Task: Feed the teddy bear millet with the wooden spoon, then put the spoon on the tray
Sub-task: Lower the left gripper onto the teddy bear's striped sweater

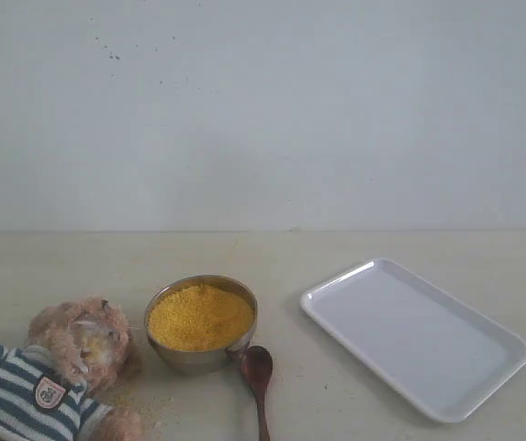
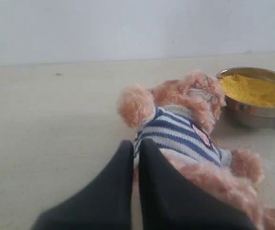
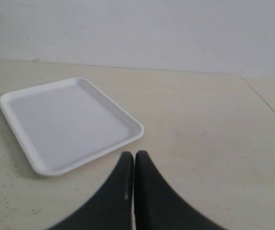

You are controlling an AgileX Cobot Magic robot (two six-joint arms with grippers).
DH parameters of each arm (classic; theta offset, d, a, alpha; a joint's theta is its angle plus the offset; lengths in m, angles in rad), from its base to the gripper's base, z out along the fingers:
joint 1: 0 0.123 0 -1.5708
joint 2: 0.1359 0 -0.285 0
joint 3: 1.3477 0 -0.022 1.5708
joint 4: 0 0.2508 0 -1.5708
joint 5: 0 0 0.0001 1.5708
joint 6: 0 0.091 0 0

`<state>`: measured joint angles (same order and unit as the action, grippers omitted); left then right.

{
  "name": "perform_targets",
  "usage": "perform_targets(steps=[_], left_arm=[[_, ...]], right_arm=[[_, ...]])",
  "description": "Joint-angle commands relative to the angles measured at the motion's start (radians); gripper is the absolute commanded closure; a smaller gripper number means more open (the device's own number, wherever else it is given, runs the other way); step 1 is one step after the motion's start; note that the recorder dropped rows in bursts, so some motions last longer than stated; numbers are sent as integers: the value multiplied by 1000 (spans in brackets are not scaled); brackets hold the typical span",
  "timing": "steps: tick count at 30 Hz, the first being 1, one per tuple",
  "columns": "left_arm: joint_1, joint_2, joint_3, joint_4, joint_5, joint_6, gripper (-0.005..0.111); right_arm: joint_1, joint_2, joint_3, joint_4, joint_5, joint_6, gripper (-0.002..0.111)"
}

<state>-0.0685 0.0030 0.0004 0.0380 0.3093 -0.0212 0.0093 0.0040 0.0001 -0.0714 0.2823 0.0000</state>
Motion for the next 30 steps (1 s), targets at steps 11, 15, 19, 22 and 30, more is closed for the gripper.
perform_targets(steps=[11,15,19,22,30], left_arm=[[-6,-3,0,-573,-441,-161,103],[-6,-3,0,-581,-851,-303,103],[-6,24,-87,-593,-1244,-391,103],[-6,199,-342,-503,-1112,-255,103],[-6,934,-909,318,-29,-425,103]], right_arm=[[1,-4,0,-5,-8,0,109],[1,-4,0,-5,-8,0,109],[1,-4,0,-5,-8,0,109],[1,-4,0,-5,-8,0,109],[1,-4,0,-5,-8,0,109]])
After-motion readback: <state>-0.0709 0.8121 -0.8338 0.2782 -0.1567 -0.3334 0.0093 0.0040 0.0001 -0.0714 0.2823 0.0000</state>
